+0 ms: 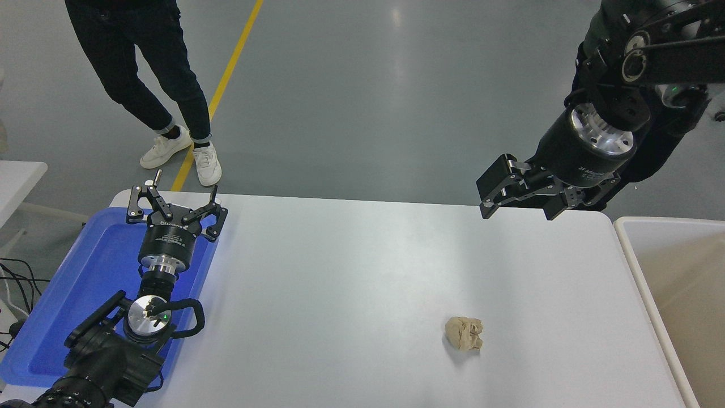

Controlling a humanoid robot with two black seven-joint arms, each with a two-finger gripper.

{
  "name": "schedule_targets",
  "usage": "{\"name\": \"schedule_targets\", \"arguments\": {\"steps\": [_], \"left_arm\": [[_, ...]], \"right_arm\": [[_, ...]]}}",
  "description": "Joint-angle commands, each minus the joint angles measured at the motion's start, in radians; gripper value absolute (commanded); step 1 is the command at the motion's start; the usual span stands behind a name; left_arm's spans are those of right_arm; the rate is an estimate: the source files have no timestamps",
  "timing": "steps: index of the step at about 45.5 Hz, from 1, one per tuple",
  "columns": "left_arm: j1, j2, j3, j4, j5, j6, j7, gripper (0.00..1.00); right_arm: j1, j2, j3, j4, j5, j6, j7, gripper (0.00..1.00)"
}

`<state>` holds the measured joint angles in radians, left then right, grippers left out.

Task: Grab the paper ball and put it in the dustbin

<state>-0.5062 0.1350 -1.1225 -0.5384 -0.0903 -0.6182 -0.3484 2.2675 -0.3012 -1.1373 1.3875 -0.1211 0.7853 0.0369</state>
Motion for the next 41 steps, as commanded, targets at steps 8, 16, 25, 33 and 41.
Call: {"name": "schedule_targets", "arguments": {"steps": [8, 16, 25, 33, 41], "left_arm": [[0.0, -0.003, 0.0, 0.0, 0.0, 0.0, 0.0, 1.0], [0.0, -0.002, 0.0, 0.0, 0.0, 0.0, 0.0, 1.0], [0.0, 0.0, 0.0, 0.0, 0.0, 0.0, 0.0, 1.0], [0.0, 0.0, 0.0, 0.0, 0.0, 0.0, 0.0, 1.0], [0.0, 0.0, 0.0, 0.0, 0.0, 0.0, 0.0, 1.0]], "right_arm": [[-0.006, -0.004, 0.005, -0.001, -0.002, 0.0, 0.0, 1.0], [-0.022, 0.005, 0.004, -0.002, -0.009, 0.0, 0.0, 1.0], [-0.062, 0.013, 0.007, -0.005, -0.009, 0.0, -0.002, 1.0], [-0.105, 0.051, 0.008, -0.005, -0.009, -0.043, 0.0, 1.0], [-0.172, 0.082, 0.024, -0.005, -0.005, -0.136, 0.0, 1.0]]}}
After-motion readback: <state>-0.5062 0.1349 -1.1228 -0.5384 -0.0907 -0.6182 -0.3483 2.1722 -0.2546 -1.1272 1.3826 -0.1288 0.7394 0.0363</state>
